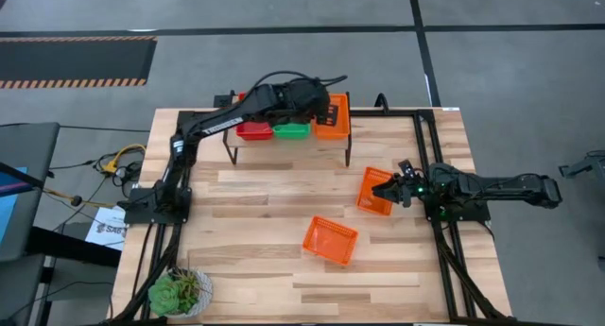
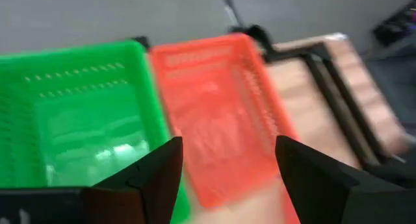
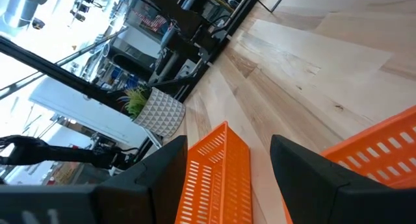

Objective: Stack baskets on shelf by color
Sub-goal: Stack the top orange bin on top of the orange bin on the shelf

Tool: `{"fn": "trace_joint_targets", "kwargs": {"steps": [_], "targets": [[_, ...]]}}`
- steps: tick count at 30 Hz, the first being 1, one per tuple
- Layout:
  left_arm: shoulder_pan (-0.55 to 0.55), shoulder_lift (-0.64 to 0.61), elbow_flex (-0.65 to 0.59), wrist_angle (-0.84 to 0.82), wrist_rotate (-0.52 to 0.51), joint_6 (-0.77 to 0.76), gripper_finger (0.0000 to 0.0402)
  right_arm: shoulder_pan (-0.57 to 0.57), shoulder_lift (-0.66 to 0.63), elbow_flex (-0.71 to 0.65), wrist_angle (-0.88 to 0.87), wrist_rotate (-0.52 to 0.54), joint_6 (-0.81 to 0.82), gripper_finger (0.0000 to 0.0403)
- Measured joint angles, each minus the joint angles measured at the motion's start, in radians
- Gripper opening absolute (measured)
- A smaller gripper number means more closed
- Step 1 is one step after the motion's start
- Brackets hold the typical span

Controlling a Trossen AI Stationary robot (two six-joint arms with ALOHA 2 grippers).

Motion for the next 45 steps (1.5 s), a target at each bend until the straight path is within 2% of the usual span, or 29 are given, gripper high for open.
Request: {"fn": "trace_joint_targets", "kwargs": {"steps": [5, 9, 11, 13, 16, 19, 23, 30, 35, 41, 45], "targets": [[-0.082, -0.069, 0.001, 0.045, 0.026, 0.035, 0.0227, 0.000, 0.000, 0.014, 0.003, -0.006, 0.030, 0.0244], [-0.164, -0.084, 0.001, 0.090, 0.036, 0.037, 0.0226, -0.002, 0.000, 0.117, -0.049, -0.056, -0.019, 0.0244], [-0.202, -0.085, 0.000, 0.101, 0.037, 0.038, 0.0226, -0.002, 0.001, 0.218, -0.212, -0.064, -0.082, 0.0244], [-0.235, -0.087, 0.000, 0.114, 0.035, 0.038, 0.0226, -0.002, 0.022, 0.340, -0.460, -0.045, -0.173, 0.0239], [-0.280, -0.088, 0.000, 0.105, 0.034, 0.038, 0.0226, -0.004, 0.123, 0.526, -0.810, 0.058, -0.276, 0.0223], [-0.318, -0.088, 0.000, 0.087, 0.027, 0.038, 0.0226, -0.012, 0.267, 0.651, -1.101, 0.194, -0.291, 0.0201], [-0.362, -0.088, 0.000, 0.059, -0.029, 0.031, 0.0226, -0.030, 0.423, 0.709, -1.265, 0.261, -0.272, 0.0167], [-0.423, -0.088, 0.000, -0.059, -0.054, -0.048, 0.0226, -0.034, 0.628, 0.674, -1.245, 0.242, -0.236, 0.0112], [-0.448, -0.088, 0.000, -0.128, -0.054, -0.085, 0.0226, -0.034, 0.770, 0.673, -1.184, 0.240, -0.228, 0.0096], [-0.466, -0.090, 0.000, -0.224, -0.053, -0.146, 0.0226, -0.034, 0.918, 0.673, -1.014, 0.223, -0.249, 0.0093], [-0.476, -0.115, 0.000, -0.270, -0.054, -0.183, 0.0226, -0.033, 1.005, 0.674, -0.838, 0.115, -0.280, 0.0093]]}}
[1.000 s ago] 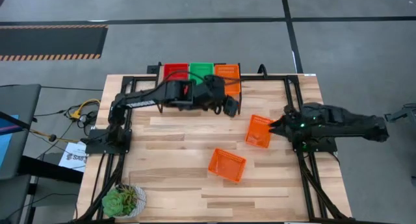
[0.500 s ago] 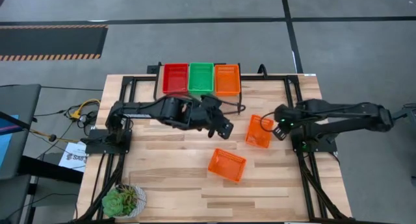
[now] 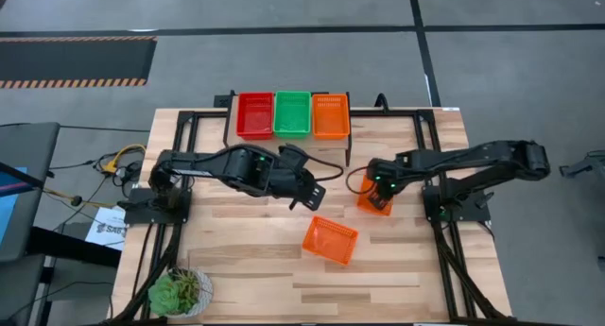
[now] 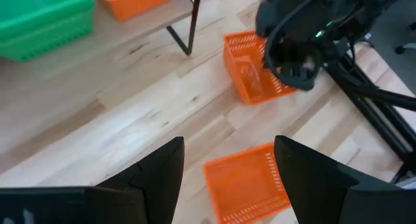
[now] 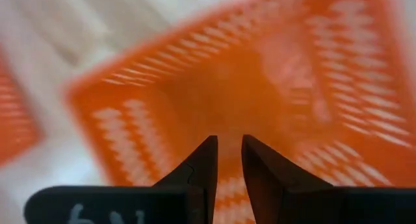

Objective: Stack baskets on shelf by color
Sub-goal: Stack the top orange bin on top of the orange bin on the shelf

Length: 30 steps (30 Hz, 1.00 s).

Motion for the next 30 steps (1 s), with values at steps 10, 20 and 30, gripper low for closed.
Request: {"fn": "trace_joint_targets", "kwargs": {"steps": [10, 20, 30], "targets": [[-0.024, -0.072, 0.000, -0.053, -0.097, -0.005, 0.0226, 0.016, 0.099, 0.058, 0.314, -0.229, -0.081, 0.0093], [0.002, -0.084, -0.050, -0.064, -0.164, 0.063, 0.0225, 0.062, 0.079, 0.240, -0.371, -0.010, 0.022, 0.0093], [0.002, -0.088, -0.231, -0.001, -0.046, 0.016, 0.0204, 0.169, 0.090, 0.179, -0.446, 0.095, 0.201, 0.0093]]}}
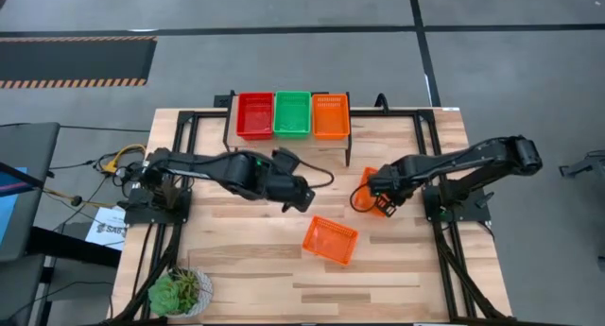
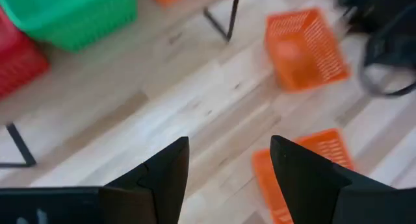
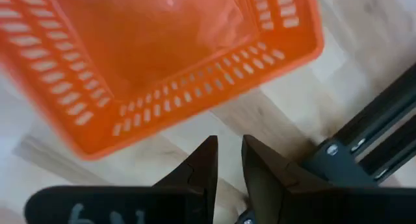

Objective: Stack baskets on shelf by color
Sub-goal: Stack the top orange bin on top of the orange bin on the shelf

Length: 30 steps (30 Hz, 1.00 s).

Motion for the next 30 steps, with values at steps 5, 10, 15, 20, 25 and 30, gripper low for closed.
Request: {"fn": "trace_joint_targets", "kwargs": {"steps": [5, 10, 15, 20, 25, 30], "targets": [[-0.002, -0.064, -0.245, 0.170, 0.045, -0.051, 0.0204, 0.023, -0.004, -0.087, 0.035, -0.018, 0.060, 0.0093], [-0.003, -0.222, -0.573, 0.422, 0.109, -0.123, 0.0203, 0.024, -0.001, -0.143, 0.091, -0.020, 0.071, 0.0093], [-0.002, -0.431, -0.970, 0.745, 0.110, -0.275, 0.0203, 0.006, 0.008, -0.180, 0.291, 0.001, 0.045, 0.0093], [-0.007, -0.539, -1.235, 1.128, 0.106, -0.403, 0.0203, -0.009, 0.046, -0.180, 0.582, -0.011, -0.124, 0.0093], [0.001, -0.540, -1.306, 1.282, 0.087, -0.402, 0.0203, 0.016, 0.081, -0.178, 0.879, -0.105, -0.282, 0.0093], [0.007, -0.503, -1.306, 1.310, 0.061, -0.402, 0.0203, 0.017, 0.085, -0.111, 0.680, -0.103, -0.307, 0.0093]]}}
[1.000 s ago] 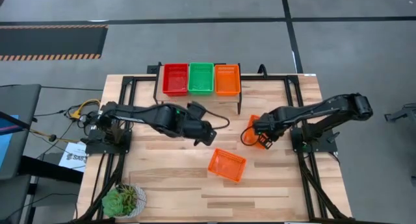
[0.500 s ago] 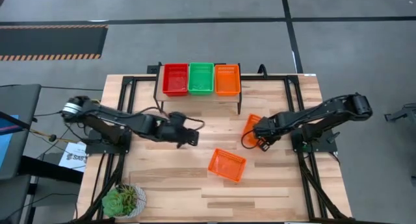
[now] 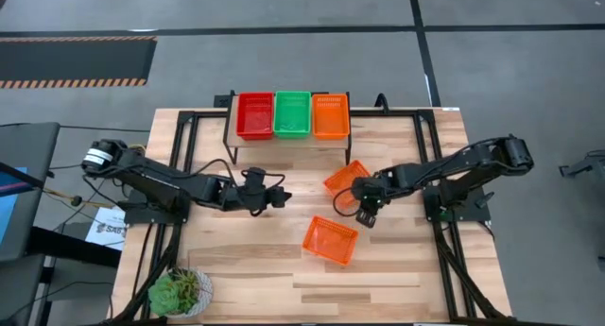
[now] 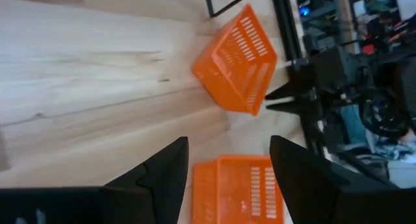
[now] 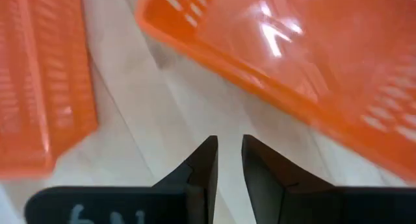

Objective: Stack baskets on shelf by color
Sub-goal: Stack the top orange bin on top of the orange bin on the shelf

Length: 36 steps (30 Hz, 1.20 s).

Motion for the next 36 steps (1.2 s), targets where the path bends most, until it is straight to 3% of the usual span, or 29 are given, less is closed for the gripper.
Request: {"fn": "trace_joint_targets", "kwargs": {"steps": [5, 9, 11, 16, 20, 24, 28, 36], "targets": [[0.011, 0.028, 0.000, 0.052, -0.021, -0.015, 0.0203, -0.010, -0.050, 0.083, -0.281, 0.040, 0.043, 0.0093], [0.019, 0.034, 0.000, 0.095, -0.026, 0.018, 0.0203, -0.023, -0.059, 0.131, -0.461, 0.302, 0.196, 0.0093], [0.024, 0.034, 0.001, 0.096, -0.037, 0.030, 0.0203, -0.050, -0.052, 0.138, -0.505, 0.400, 0.253, 0.0093], [0.041, 0.034, 0.001, 0.109, -0.037, 0.076, 0.0203, -0.161, -0.009, 0.112, -0.503, 0.439, 0.256, 0.0093], [0.053, 0.034, 0.001, 0.103, -0.036, 0.099, 0.0203, -0.229, 0.045, 0.097, -0.423, 0.399, 0.191, 0.0093], [0.061, 0.034, 0.001, 0.113, -0.034, 0.127, 0.0203, -0.244, 0.093, 0.106, -0.280, 0.220, 0.083, 0.0093], [0.074, 0.034, 0.001, 0.116, -0.034, 0.146, 0.0203, -0.207, 0.117, 0.128, -0.140, 0.092, 0.008, 0.0093], [0.109, 0.034, 0.001, 0.121, -0.038, 0.147, 0.0203, -0.130, 0.107, 0.190, 0.113, -0.002, -0.256, 0.0093]]}}
